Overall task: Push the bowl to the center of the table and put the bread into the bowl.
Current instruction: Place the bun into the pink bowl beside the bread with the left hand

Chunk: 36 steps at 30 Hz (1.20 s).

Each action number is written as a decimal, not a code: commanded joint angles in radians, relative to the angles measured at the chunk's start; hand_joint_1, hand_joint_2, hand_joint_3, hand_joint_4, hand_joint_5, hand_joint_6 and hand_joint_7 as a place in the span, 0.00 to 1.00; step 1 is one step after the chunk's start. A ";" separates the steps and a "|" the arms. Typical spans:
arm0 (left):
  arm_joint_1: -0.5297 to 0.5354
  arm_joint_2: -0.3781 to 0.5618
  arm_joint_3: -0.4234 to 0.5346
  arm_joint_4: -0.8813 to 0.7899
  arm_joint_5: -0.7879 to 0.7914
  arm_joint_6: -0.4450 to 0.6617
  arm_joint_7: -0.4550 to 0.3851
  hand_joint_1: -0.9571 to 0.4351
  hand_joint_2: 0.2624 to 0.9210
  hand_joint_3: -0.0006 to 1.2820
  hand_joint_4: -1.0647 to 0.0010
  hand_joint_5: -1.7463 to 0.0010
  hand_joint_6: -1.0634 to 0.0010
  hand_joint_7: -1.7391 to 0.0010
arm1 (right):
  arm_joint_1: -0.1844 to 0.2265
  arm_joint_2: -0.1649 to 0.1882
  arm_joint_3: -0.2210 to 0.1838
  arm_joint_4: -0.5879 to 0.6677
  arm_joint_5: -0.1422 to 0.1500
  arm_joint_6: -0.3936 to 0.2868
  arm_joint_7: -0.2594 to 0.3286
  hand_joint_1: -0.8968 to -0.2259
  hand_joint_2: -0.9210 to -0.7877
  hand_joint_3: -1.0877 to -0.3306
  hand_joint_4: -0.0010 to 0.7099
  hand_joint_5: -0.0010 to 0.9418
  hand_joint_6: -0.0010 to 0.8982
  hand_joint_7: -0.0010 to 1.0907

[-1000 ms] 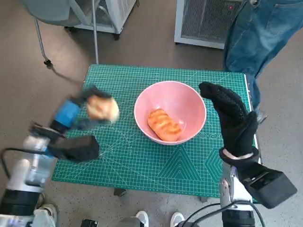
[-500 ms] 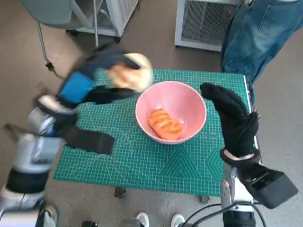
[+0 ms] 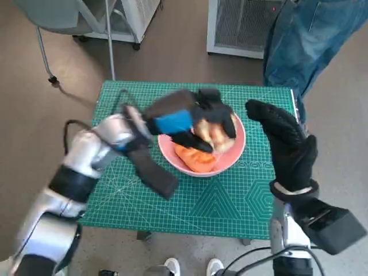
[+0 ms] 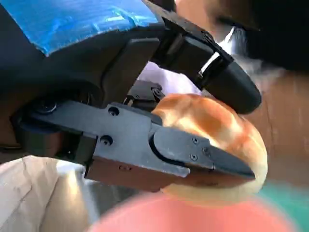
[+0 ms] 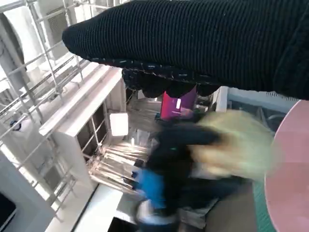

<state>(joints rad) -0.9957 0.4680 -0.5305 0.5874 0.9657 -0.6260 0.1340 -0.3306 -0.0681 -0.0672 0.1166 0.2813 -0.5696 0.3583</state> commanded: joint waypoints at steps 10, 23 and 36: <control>-0.045 0.002 -0.070 0.121 0.024 0.054 -0.199 0.70 1.00 0.15 0.80 0.86 0.74 0.72 | 0.051 0.000 -0.004 -0.041 0.021 0.036 0.001 0.34 0.00 0.27 0.30 0.02 0.00 0.57; 0.015 0.046 -0.025 0.029 -0.035 0.100 -0.271 0.48 0.92 0.02 1.00 1.00 0.94 0.89 | 0.036 0.010 -0.004 -0.018 0.014 0.029 -0.003 0.34 0.00 0.24 0.30 0.02 0.00 0.58; 0.168 0.096 0.230 -0.197 -0.530 0.218 -0.601 0.56 0.85 0.00 1.00 1.00 0.84 0.87 | 0.014 0.003 -0.008 -0.040 0.015 0.056 -0.013 0.35 0.00 0.29 0.30 0.02 0.00 0.58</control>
<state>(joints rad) -0.8737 0.5379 -0.3836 0.4698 0.5834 -0.4752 -0.3652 -0.3138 -0.0627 -0.0716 0.0815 0.2926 -0.5390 0.3558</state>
